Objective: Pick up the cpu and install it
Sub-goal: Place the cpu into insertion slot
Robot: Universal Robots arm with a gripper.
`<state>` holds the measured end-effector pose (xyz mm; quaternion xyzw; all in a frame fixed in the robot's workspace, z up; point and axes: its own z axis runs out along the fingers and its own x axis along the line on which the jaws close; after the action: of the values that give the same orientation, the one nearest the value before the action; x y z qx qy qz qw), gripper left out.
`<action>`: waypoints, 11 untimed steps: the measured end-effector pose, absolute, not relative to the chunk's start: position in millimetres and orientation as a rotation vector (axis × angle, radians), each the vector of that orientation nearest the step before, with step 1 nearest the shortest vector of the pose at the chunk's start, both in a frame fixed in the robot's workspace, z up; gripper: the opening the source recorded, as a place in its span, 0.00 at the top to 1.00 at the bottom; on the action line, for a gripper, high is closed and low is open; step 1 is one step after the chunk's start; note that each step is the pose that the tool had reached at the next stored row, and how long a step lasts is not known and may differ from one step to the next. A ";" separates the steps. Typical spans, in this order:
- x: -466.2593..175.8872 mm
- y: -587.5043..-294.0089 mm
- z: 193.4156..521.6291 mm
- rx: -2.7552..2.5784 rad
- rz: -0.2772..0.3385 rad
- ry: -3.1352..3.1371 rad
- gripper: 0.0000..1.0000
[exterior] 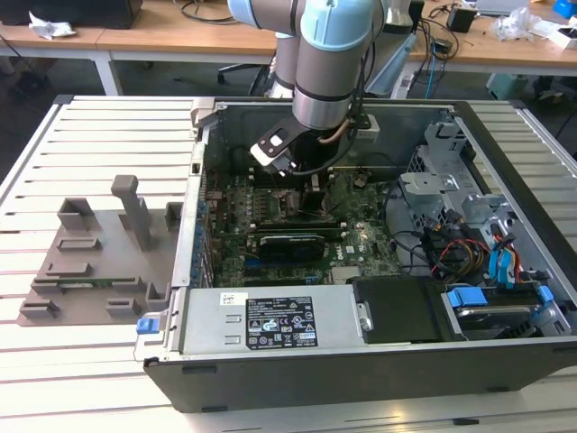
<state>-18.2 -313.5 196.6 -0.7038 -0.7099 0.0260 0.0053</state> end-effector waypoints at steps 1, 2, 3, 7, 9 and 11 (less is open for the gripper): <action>-18.1 -313.4 196.4 -2.204 0.080 -2.222 0.45; -18.2 -313.5 196.5 -2.204 0.081 -2.222 0.38; -18.2 -313.5 196.5 -2.204 0.081 -2.222 0.38; -18.3 -312.2 196.5 -2.204 0.082 -2.222 0.38; -18.2 -310.2 196.5 -2.204 0.081 -2.222 0.38; -18.2 -309.5 196.6 -2.203 0.081 -2.223 0.38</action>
<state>-18.2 -309.5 196.6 -0.7038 -0.7099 0.0260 0.0053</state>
